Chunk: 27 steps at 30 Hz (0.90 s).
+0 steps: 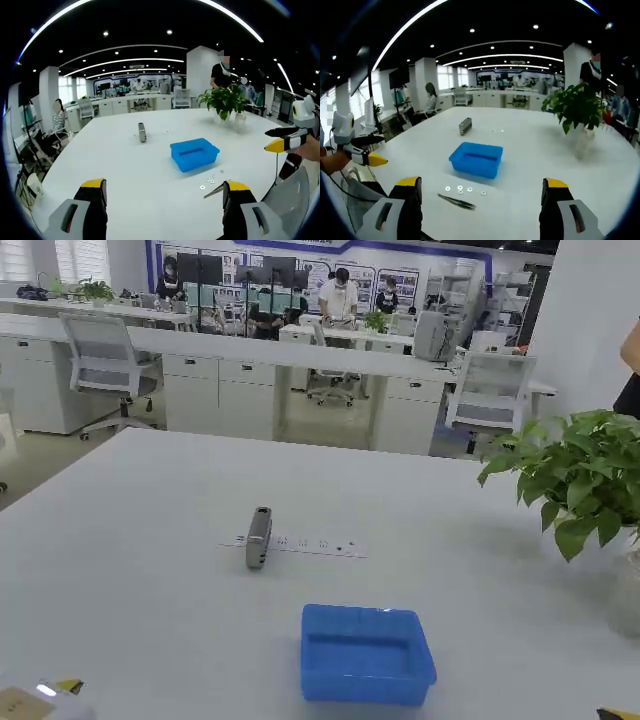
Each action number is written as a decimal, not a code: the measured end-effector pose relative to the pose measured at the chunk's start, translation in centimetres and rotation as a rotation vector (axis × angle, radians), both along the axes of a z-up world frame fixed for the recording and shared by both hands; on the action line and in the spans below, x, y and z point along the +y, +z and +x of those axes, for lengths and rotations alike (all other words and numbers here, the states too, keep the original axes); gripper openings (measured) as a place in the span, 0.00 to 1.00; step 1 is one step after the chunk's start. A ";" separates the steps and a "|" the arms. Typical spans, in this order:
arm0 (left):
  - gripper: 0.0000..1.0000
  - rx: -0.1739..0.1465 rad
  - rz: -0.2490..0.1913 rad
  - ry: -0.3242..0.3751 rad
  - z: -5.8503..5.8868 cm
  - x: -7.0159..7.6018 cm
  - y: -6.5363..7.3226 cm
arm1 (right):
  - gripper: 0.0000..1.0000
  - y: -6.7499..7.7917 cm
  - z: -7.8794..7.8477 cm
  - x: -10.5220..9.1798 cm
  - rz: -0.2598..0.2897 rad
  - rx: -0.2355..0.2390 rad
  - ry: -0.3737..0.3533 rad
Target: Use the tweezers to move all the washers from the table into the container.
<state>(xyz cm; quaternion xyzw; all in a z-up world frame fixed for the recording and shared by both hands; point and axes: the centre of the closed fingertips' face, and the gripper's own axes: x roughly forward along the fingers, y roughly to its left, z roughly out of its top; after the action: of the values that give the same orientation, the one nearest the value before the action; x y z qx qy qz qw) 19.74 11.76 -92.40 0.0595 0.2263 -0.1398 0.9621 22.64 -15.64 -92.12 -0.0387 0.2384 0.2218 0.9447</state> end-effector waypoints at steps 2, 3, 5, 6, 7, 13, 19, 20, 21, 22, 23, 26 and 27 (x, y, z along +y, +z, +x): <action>0.99 -0.004 -0.001 0.002 0.0 0.0 0.1 | 0.98 0.1 0.0 0.0 -0.007 -0.001 0.001; 0.99 -0.004 -0.003 0.004 0.0 0.0 0.1 | 0.98 0.1 0.0 0.0 -0.007 -0.003 0.001; 0.99 -0.004 -0.007 0.006 0.0 0.0 0.1 | 0.98 0.2 0.0 0.0 -0.005 -0.004 0.002; 0.99 -0.005 -0.007 0.007 0.0 0.0 0.1 | 0.98 0.2 0.0 0.1 -0.004 -0.004 0.002; 0.99 -0.006 -0.005 0.007 0.0 0.0 0.1 | 0.98 0.2 0.1 0.1 -0.002 -0.005 0.002; 0.99 -0.004 0.003 0.005 -0.1 0.0 0.1 | 0.98 0.2 -0.1 0.2 -0.006 -0.004 0.009; 0.99 -0.002 0.012 0.009 -0.1 0.1 0.1 | 0.98 0.1 -0.1 -0.2 -0.011 -0.004 0.005; 0.99 -0.002 0.012 0.009 -0.1 0.1 0.1 | 0.98 0.2 0.0 -0.3 -0.010 -0.004 0.003; 0.99 -0.003 0.012 0.008 0.0 0.1 0.1 | 0.98 0.2 0.0 -0.4 -0.009 -0.005 0.001; 0.98 -0.004 0.013 0.009 0.0 0.1 0.1 | 0.98 0.2 0.1 -0.5 -0.009 -0.005 -0.002; 0.95 -0.004 0.017 0.005 0.0 0.0 0.1 | 0.98 0.2 0.1 -0.6 -0.007 -0.005 -0.003; 0.92 -0.001 0.032 -0.003 0.1 -0.1 0.0 | 0.98 0.2 0.1 -0.7 -0.003 -0.003 -0.007; 0.94 -0.007 0.028 -0.007 0.2 -0.2 0.1 | 0.98 0.2 0.1 -0.7 -0.001 -0.003 -0.008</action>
<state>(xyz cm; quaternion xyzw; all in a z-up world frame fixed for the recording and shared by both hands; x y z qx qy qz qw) 19.90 11.54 -92.26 0.0741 0.2245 -0.1398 0.9615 22.77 -16.34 -91.87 -0.0386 0.2371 0.2180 0.9459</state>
